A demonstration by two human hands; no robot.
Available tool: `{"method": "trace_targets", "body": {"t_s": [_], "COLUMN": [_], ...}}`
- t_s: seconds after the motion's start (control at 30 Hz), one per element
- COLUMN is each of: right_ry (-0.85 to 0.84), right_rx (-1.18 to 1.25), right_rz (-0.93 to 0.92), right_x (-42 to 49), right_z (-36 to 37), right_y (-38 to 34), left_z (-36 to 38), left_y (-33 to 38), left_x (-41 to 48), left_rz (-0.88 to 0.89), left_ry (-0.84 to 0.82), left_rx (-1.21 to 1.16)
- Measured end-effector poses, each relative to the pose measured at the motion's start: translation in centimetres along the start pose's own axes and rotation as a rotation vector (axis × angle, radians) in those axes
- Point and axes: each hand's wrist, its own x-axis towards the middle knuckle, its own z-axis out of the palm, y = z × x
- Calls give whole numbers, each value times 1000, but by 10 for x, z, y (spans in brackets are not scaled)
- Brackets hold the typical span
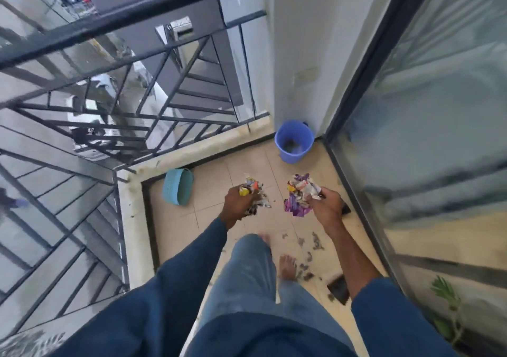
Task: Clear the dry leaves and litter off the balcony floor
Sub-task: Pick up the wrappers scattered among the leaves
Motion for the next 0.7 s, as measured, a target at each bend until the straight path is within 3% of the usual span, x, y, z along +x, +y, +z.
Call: {"method": "trace_targets", "body": {"t_s": [0.3,0.7], "right_ry": [234,387], "right_rx": [205,210], "right_rz": [161,160], "right_x": [177,469], "right_z": [81,175], "right_y": [-2,90], "left_z": [41,163], "left_y": [59,92], "left_x": [225,550], "left_rz": [-9,293], "left_ry": [-153,-271], "left_rx": [143,388]}}
